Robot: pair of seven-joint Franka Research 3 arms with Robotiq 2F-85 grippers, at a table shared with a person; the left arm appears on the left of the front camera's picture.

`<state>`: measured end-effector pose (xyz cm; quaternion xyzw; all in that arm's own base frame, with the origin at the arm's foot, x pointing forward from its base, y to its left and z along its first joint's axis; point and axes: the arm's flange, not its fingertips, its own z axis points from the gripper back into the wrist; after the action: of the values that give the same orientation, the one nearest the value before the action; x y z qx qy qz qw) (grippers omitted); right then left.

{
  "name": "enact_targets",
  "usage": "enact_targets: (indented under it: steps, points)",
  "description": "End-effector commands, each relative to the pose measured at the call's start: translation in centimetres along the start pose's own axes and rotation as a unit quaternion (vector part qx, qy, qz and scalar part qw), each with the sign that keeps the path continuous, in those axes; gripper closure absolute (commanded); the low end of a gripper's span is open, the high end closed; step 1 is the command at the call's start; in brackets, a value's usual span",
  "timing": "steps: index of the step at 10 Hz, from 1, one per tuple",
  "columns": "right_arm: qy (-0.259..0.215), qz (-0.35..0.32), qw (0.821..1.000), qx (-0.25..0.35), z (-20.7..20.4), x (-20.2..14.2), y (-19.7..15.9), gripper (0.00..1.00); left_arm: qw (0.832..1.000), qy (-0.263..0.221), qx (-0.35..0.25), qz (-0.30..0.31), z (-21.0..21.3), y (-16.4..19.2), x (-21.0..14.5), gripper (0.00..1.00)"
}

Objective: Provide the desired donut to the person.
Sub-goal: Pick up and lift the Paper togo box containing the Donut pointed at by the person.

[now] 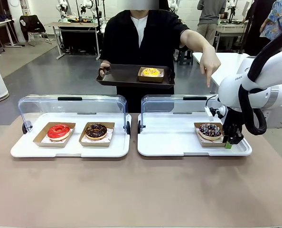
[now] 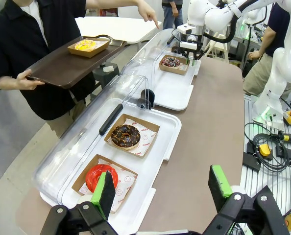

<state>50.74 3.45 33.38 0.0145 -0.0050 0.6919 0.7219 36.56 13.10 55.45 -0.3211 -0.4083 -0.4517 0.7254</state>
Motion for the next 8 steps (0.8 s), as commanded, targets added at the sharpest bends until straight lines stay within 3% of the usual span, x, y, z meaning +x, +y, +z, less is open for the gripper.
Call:
enact_targets:
  steps: [1,8]
  points:
    - [0.013,0.0,1.0,0.004,-0.02,0.06,-0.28,1.0,1.0,-0.007,-0.001,0.0,0.07,-0.06,0.15,0.0]
    - [0.016,0.004,1.0,-0.006,0.35,0.06,-0.04,1.0,1.0,-0.007,-0.001,0.0,0.07,-0.06,0.15,0.0]
